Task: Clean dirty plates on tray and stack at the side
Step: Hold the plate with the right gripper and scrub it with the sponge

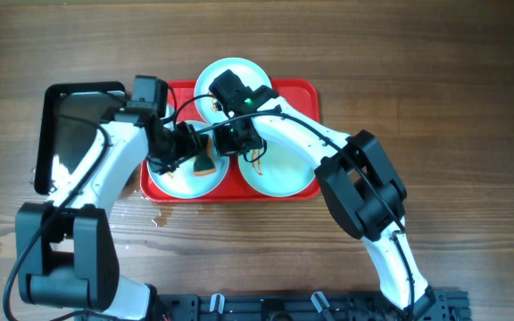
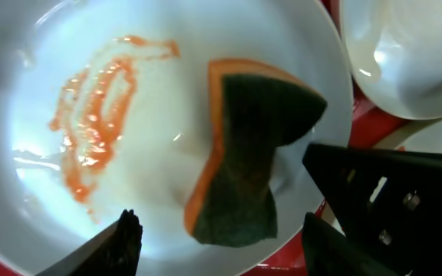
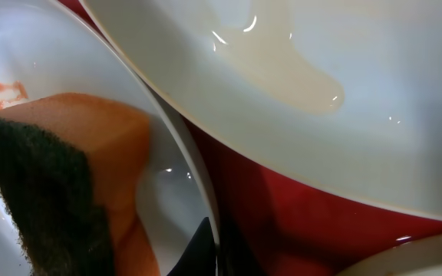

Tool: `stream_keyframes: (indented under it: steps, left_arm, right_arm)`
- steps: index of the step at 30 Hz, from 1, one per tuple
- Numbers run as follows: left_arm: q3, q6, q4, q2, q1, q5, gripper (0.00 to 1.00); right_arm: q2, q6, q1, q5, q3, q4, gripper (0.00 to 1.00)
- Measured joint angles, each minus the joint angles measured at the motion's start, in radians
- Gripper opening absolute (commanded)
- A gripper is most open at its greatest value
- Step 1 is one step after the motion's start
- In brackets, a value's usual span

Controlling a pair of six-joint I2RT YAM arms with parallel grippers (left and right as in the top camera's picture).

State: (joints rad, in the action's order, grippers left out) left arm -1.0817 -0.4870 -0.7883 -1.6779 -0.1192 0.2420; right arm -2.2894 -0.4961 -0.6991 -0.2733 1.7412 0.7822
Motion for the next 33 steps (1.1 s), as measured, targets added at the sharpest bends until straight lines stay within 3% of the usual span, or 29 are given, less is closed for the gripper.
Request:
stream_keyframes:
  steps: [5, 10, 14, 20, 25, 33]
  left_arm:
    - [0.011, -0.029, 0.061, 0.0, -0.003, 0.012, 0.54]
    - [0.012, -0.036, 0.102, -0.021, -0.008, 0.015, 0.59]
    - [0.017, -0.039, 0.145, -0.08, -0.025, 0.018, 0.58]
    - [0.021, -0.045, 0.173, -0.128, -0.027, 0.019, 0.4]
    - [0.021, -0.048, 0.175, -0.138, -0.027, 0.014, 0.05]
    - [0.016, -0.046, 0.101, -0.137, -0.028, -0.108, 0.04]
  right_arm:
    - [0.0, 0.0, 0.0, -0.002, 0.0, 0.0, 0.04]
    - [0.0, 0.0, 0.0, -0.006, 0.0, 0.005, 0.04]
    - [0.0, -0.001, 0.0, -0.006, 0.0, 0.007, 0.04]
    - [0.0, -0.001, 0.0, -0.006, 0.0, 0.007, 0.04]
    - [0.0, -0.001, 0.0, -0.006, 0.0, 0.007, 0.04]
    - [0.0, 0.0, -0.001, -0.012, 0.0, 0.011, 0.04]
